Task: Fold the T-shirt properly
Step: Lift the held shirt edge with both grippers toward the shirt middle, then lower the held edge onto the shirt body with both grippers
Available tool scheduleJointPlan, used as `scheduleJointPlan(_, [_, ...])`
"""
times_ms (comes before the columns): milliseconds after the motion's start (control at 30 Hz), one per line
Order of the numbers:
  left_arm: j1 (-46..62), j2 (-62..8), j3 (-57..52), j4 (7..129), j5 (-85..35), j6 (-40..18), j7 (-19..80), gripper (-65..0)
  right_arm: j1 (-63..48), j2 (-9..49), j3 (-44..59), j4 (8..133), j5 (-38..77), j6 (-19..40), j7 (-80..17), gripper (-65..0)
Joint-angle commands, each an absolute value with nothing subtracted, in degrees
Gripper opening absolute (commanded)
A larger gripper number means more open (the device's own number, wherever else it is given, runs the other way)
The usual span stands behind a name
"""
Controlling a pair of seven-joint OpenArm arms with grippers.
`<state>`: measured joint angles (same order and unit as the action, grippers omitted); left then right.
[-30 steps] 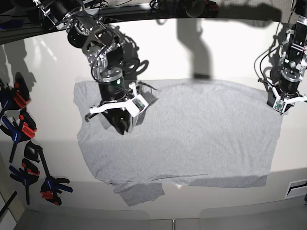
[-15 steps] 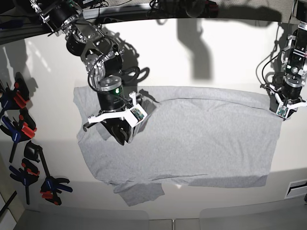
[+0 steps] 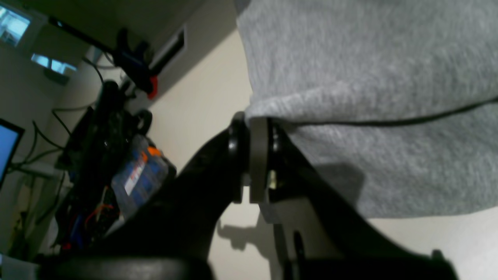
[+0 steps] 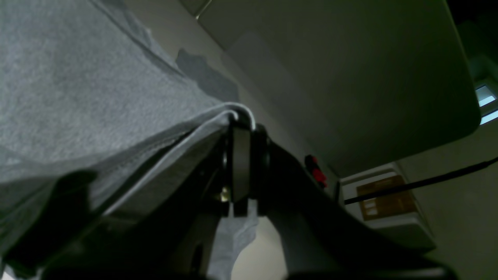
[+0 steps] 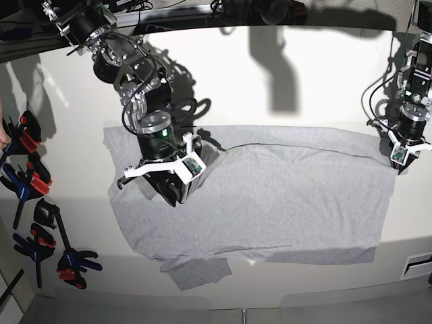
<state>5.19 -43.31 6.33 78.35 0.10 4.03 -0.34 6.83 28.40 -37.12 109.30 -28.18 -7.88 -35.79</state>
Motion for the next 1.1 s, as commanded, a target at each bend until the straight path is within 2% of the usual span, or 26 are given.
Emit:
scheduleJointPlan(0, [4.3,-44.2,5.7,79.0,-1.3,5.0,-2.3,-65.0,7.9,28.1,-36.7,109.5,-28.9,-8.8,-34.5,-65.0])
scheduleJointPlan(167, [3.4,-43.1,5.7,79.0,-8.1,4.9,-0.7,-65.0,8.0,25.4,-36.7,108.5,-28.9,-8.8,-34.3,-65.0])
scheduleJointPlan(300, [1.3,-41.5,5.7,79.0,-8.0,4.9,5.3,-65.0,7.9,23.2,-35.1,108.1,-28.9,-9.0,-34.4,-65.0])
scheduleJointPlan(567, [0.0,-41.5,5.7,79.0,-7.6,4.9,5.8,-65.0,7.9,21.4,-26.7,106.1,-24.8,-9.0,-34.4,-65.0])
scheduleJointPlan(867, [0.0,-41.5,5.7,74.9,-7.5,4.9,5.5,-65.0,7.8,21.3,-26.2,102.5,-24.8,-9.0,-34.3,-65.0])
scheduleJointPlan(1067, [0.0,-41.5,5.7,71.2,-4.5,5.0,4.0,-65.0,7.7,18.7,-26.2,100.6,-25.1,-10.7,-34.3,-65.0])
